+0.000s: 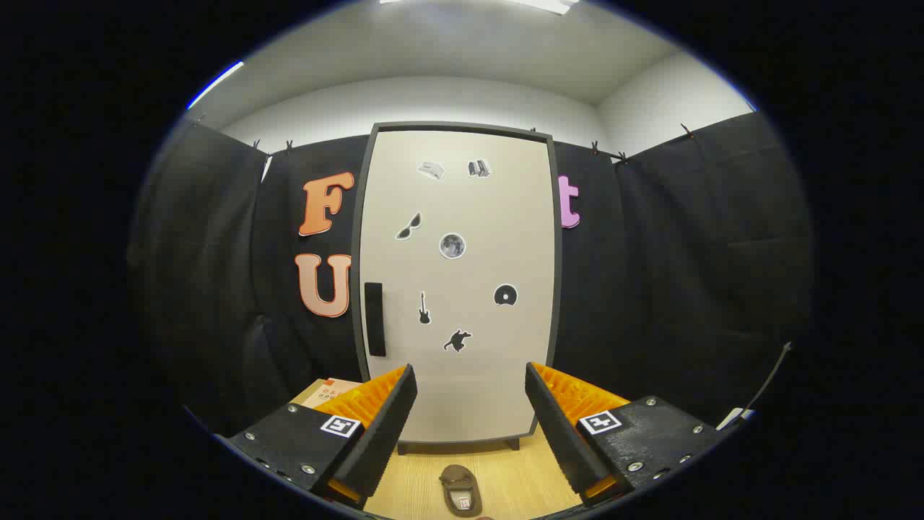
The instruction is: Open the shoe cabinet door, grab the shoes and put them into the shoe cabinet, then close the shoe cabinet door.
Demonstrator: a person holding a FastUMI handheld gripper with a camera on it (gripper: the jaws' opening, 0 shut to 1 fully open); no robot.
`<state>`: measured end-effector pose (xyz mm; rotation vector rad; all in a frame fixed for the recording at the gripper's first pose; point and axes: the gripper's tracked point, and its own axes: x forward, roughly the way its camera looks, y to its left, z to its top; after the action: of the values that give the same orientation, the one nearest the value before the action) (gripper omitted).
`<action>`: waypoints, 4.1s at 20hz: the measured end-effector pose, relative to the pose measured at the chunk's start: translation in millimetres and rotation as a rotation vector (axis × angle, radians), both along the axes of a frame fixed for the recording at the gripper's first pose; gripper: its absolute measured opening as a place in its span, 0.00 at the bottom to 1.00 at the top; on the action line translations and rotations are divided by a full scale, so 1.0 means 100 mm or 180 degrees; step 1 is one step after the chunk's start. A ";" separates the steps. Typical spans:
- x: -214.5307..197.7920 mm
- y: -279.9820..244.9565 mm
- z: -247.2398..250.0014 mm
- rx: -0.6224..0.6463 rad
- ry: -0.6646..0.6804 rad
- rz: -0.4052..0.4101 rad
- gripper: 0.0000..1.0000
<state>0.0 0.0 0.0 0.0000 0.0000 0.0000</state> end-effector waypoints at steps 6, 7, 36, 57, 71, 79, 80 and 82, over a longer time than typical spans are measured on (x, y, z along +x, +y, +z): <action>0.07 0.06 -0.02 -0.0016 0.0005 0.0018 0.94; 0.08 0.08 -0.03 -0.0011 0.0007 0.0018 0.94; 0.87 0.99 -0.11 -0.0097 0.0036 0.0345 0.94; 2.18 1.64 -0.21 -0.0122 0.0065 0.0363 0.64; 2.08 1.58 -0.24 0.0020 0.0206 0.0420 0.35; 1.72 1.41 -0.23 0.0060 0.0199 0.0410 0.30; 1.70 1.39 -0.23 0.0059 0.0197 0.0398 0.30; 1.57 1.29 -0.23 0.0052 0.0196 0.0366 0.30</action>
<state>156.6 129.2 -22.6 0.0163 0.0617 0.1148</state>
